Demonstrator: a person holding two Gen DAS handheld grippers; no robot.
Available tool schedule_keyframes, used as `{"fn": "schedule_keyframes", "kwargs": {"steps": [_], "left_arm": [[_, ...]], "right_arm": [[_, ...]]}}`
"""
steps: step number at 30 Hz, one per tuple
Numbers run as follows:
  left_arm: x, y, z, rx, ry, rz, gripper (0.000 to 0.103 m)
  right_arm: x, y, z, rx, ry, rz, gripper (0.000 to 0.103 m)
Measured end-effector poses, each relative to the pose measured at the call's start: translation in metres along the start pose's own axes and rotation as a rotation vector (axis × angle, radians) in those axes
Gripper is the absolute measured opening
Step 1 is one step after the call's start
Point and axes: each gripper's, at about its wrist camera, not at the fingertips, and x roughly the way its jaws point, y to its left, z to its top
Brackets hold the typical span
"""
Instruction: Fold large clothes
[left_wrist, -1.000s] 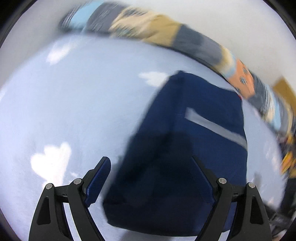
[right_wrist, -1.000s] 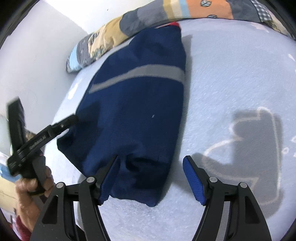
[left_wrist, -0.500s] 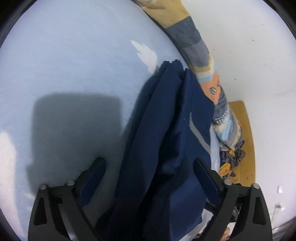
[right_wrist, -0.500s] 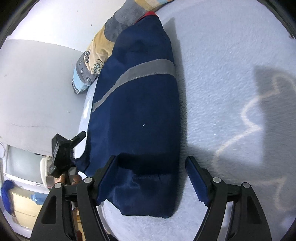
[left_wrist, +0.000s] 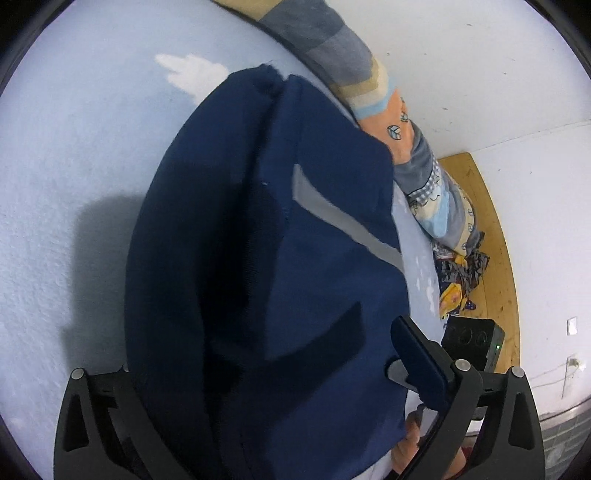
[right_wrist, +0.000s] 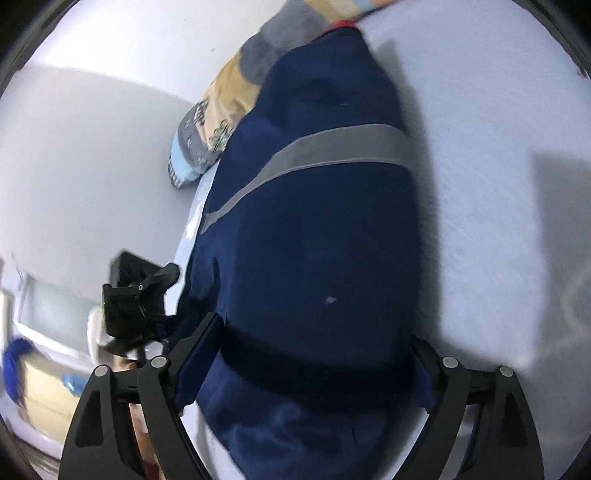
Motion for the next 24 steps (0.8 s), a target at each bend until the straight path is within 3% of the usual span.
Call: {"fn": "schedule_keyframes", "kwargs": {"steps": [8,14,19,22,24], "left_arm": [[0.007,-0.040,-0.014,0.105,0.028,-0.009,0.098],[0.037,-0.089,-0.043,0.173,0.093,-0.032,0.095],[0.062,-0.125,-0.072,0.229,0.139,-0.032,0.091],[0.074,-0.143,-0.099,0.269,0.147,-0.001,0.087],[0.081,-0.145,-0.119,0.285,0.145,0.089,0.086]], "right_arm": [[-0.025,0.022,0.009,-0.147,-0.014,-0.073,0.063],[-0.078,0.039,0.009,-0.254,-0.057,-0.166,0.061],[-0.132,0.030,-0.016,-0.288,-0.069,-0.243,0.060],[-0.160,0.021,-0.032,-0.283,-0.078,-0.272,0.060],[-0.180,0.011,-0.046,-0.272,-0.083,-0.292,0.060]]}}
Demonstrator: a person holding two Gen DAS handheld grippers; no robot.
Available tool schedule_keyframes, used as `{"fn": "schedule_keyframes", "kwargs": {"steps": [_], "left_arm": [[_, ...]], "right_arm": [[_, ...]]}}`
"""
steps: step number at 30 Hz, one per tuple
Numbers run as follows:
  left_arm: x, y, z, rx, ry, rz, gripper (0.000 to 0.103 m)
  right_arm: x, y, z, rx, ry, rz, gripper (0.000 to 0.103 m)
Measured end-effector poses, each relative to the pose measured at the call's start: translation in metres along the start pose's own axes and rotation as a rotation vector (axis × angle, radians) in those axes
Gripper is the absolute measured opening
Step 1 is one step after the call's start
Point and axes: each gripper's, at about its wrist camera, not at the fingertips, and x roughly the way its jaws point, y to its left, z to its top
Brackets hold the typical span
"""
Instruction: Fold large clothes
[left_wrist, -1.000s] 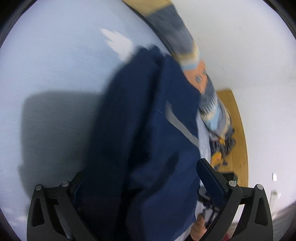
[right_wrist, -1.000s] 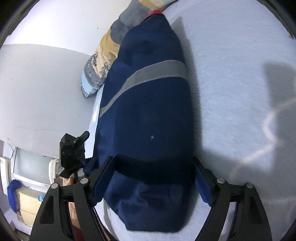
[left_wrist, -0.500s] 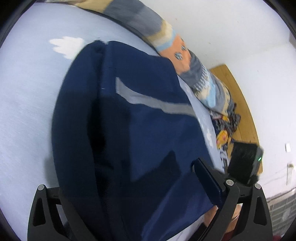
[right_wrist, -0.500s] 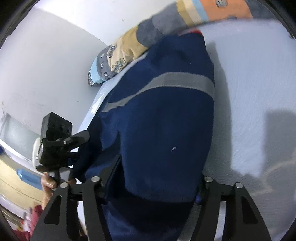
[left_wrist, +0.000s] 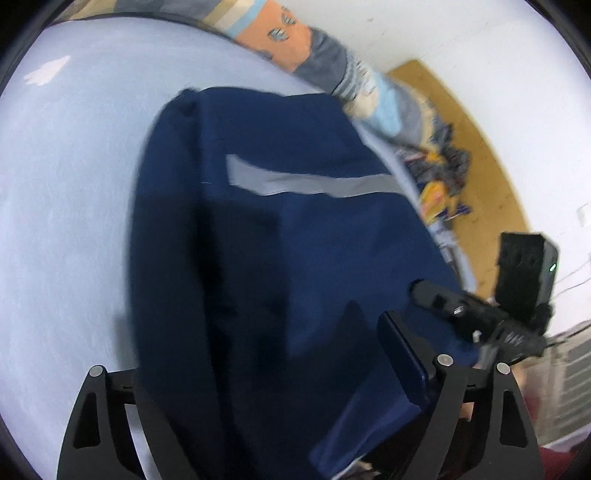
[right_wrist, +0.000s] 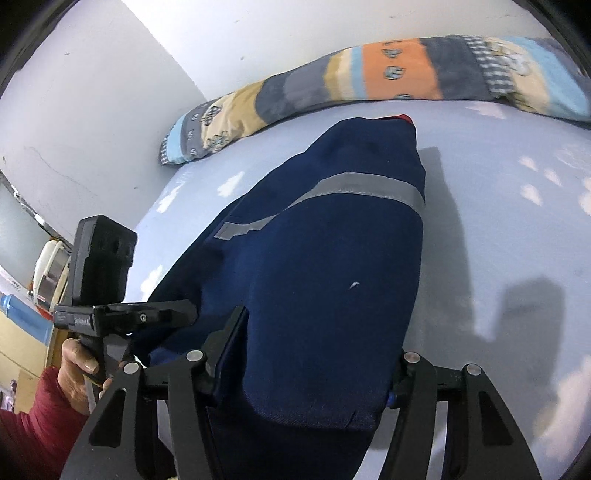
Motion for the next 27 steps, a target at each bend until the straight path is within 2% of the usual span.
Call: {"fn": "schedule_keyframes", "kwargs": {"steps": [2,3,6,9,10,12,13,14,15,16,17,19,21,22,24,25,27], "left_arm": [[0.002,-0.007,-0.011,0.001,-0.010,0.076,0.079],[-0.001,-0.009,-0.015,-0.003,-0.024,0.107,0.079],[-0.024,-0.018,-0.025,0.017,-0.122,0.242,0.079],[-0.047,-0.031,-0.041,0.087,-0.200,0.364,0.079],[-0.046,-0.035,-0.046,0.117,-0.197,0.398,0.079],[-0.029,-0.037,-0.059,0.175,-0.135,0.512,0.080],[-0.016,-0.038,-0.061,0.187,-0.106,0.563,0.080],[-0.008,-0.038,-0.063,0.189,-0.082,0.595,0.081],[-0.002,-0.036,-0.063,0.184,-0.061,0.616,0.082],[0.001,-0.035,-0.064,0.179,-0.050,0.624,0.082],[0.000,-0.036,-0.063,0.176,-0.052,0.620,0.082],[-0.004,-0.054,-0.058,0.208,-0.099,0.617,0.078],[-0.018,-0.072,-0.055,0.264,-0.196,0.632,0.076],[-0.021,-0.080,-0.051,0.285,-0.239,0.630,0.077],[-0.023,-0.094,-0.035,0.296,-0.320,0.623,0.079],[-0.020,-0.097,-0.027,0.283,-0.337,0.620,0.081],[-0.013,-0.098,-0.020,0.257,-0.338,0.597,0.082]], "right_arm": [[-0.016,-0.019,-0.019,0.030,0.017,-0.020,0.063],[-0.016,-0.027,-0.024,0.058,0.039,-0.031,0.064],[-0.014,-0.053,-0.038,0.176,0.124,-0.101,0.069],[-0.032,-0.069,-0.045,0.243,0.095,-0.178,0.070],[-0.042,-0.069,-0.046,0.233,0.060,-0.205,0.070],[-0.060,-0.060,-0.049,0.183,-0.014,-0.224,0.068],[-0.063,-0.050,-0.051,0.144,-0.025,-0.201,0.064],[-0.062,-0.042,-0.055,0.106,-0.016,-0.179,0.057],[-0.058,-0.035,-0.058,0.080,-0.002,-0.168,0.051],[-0.051,-0.029,-0.063,0.060,0.030,-0.159,0.041],[-0.040,-0.024,-0.069,0.045,0.080,-0.161,0.037],[-0.018,-0.017,-0.078,0.010,0.171,-0.228,0.040],[-0.013,-0.016,-0.080,-0.010,0.195,-0.255,0.041],[-0.015,-0.016,-0.076,0.007,0.184,-0.249,0.041],[-0.031,-0.020,-0.066,0.056,0.106,-0.180,0.043],[-0.041,-0.022,-0.057,0.082,0.046,-0.140,0.043],[-0.047,-0.020,-0.035,0.097,-0.038,-0.152,0.044]]}}
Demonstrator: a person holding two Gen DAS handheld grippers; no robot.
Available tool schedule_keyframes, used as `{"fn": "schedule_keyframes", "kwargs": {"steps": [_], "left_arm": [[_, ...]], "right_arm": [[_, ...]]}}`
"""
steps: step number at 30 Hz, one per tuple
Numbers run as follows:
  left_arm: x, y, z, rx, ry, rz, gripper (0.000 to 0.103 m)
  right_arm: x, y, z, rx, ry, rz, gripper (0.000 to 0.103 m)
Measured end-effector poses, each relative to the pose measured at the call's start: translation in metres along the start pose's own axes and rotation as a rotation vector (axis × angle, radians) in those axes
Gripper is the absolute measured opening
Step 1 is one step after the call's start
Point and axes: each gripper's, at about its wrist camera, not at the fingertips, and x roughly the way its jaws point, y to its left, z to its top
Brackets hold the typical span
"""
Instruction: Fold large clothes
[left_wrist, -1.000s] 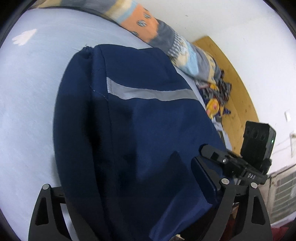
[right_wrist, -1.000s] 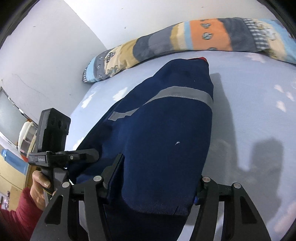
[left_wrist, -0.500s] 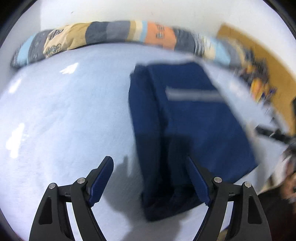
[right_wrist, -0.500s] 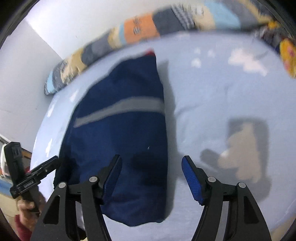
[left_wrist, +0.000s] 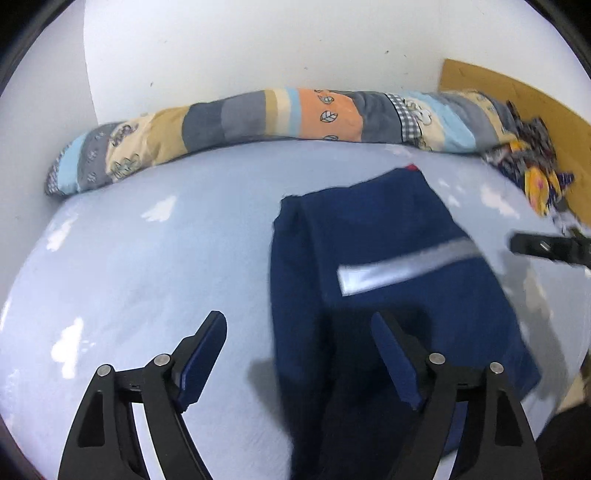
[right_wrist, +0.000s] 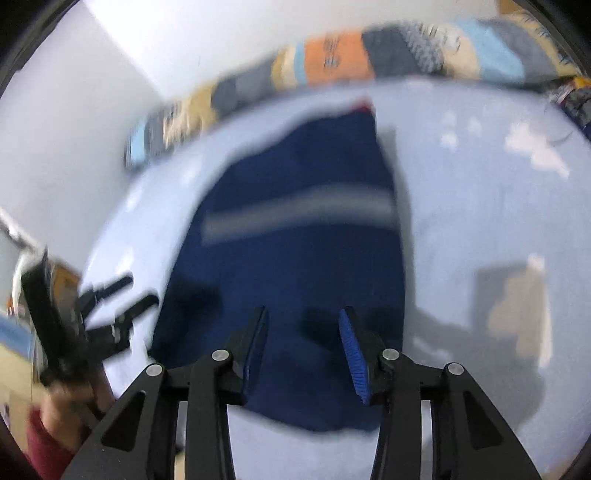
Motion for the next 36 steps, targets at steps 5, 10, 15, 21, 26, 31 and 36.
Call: {"fn": "schedule_keyframes", "kwargs": {"steps": [5,10,15,21,26,31,36], "left_arm": [[0.071,0.007,-0.009,-0.043,0.147,0.016,0.085],[0.091,0.034,-0.020,-0.140,0.243,-0.016,0.095],[0.086,0.032,-0.009,-0.149,0.203,-0.007,0.092],[0.045,0.018,-0.007,-0.058,0.047,0.086,0.092],[0.022,0.003,-0.036,-0.057,0.025,0.090,0.092],[-0.017,-0.012,-0.063,-0.035,0.021,0.110,0.092],[-0.043,-0.028,-0.086,0.036,0.049,0.126,0.093]], "right_arm": [[0.032,0.006,0.070,0.014,-0.098,-0.108,0.052],[0.108,-0.001,0.095,0.030,0.046,-0.186,0.053],[0.125,0.012,0.089,-0.040,0.084,-0.281,0.065],[0.072,0.030,0.076,-0.081,-0.033,-0.228,0.062],[0.049,0.030,0.039,-0.037,-0.026,-0.223,0.062],[0.027,0.030,-0.007,-0.022,-0.007,-0.235,0.062],[0.012,0.036,-0.050,-0.049,0.019,-0.240,0.062]]}}
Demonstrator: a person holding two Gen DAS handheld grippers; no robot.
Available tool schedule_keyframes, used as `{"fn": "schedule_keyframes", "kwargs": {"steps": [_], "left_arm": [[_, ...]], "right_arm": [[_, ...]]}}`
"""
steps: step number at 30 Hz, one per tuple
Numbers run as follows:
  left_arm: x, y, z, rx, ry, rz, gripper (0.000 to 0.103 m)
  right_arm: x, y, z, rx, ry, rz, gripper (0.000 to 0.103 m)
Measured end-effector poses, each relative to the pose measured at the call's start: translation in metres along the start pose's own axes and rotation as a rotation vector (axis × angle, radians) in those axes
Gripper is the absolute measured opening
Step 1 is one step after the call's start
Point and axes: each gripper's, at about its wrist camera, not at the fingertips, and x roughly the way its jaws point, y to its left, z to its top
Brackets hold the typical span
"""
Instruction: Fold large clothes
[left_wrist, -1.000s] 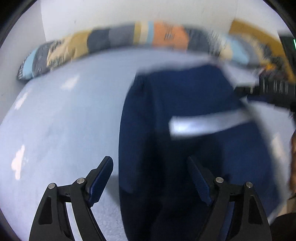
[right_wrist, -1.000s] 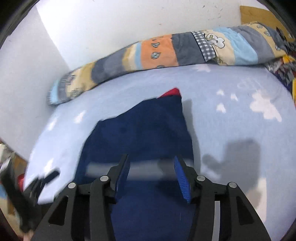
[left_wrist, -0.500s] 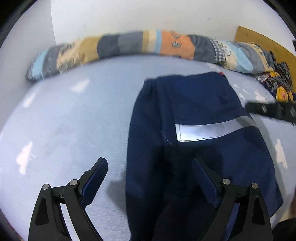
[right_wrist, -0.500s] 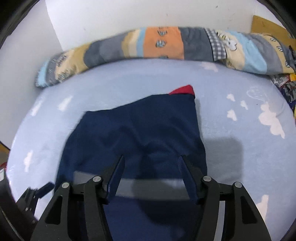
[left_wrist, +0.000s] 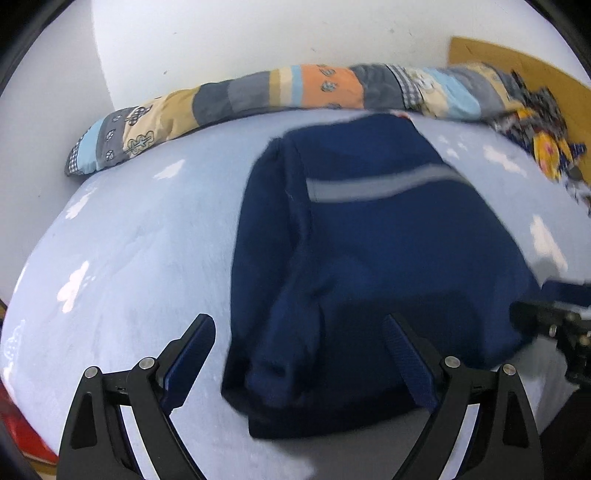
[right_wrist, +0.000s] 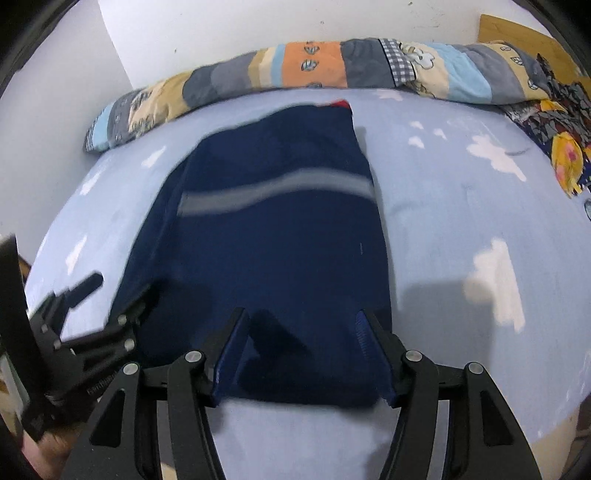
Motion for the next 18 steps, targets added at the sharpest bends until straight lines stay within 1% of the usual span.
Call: {"fn": "schedule_keyframes", "kwargs": {"steps": [2,4,5,11,15,18], "left_arm": [[-0.005,-0.007,-0.007,0.026,-0.003,0.025,0.093],[-0.011,-0.008,-0.008,0.036,-0.023,0.040,0.093],[-0.015,-0.010,-0.011,0.041,-0.030,0.045,0.093],[-0.029,-0.015,-0.023,0.050,-0.042,0.052,0.093],[-0.033,-0.017,-0.028,0.058,-0.045,0.059,0.093],[-0.033,-0.015,-0.027,0.070,-0.048,0.060,0.093]], "right_arm": [[0.003,0.000,-0.013,0.004,0.031,0.010,0.063],[0.003,0.003,-0.017,-0.024,0.025,-0.025,0.064],[0.004,0.004,-0.018,-0.030,0.028,-0.028,0.064],[-0.007,-0.003,-0.026,0.029,-0.002,0.023,0.064],[-0.010,0.004,-0.034,-0.003,-0.008,0.008,0.064],[-0.007,0.006,-0.036,-0.020,0.004,-0.008,0.064]]}}
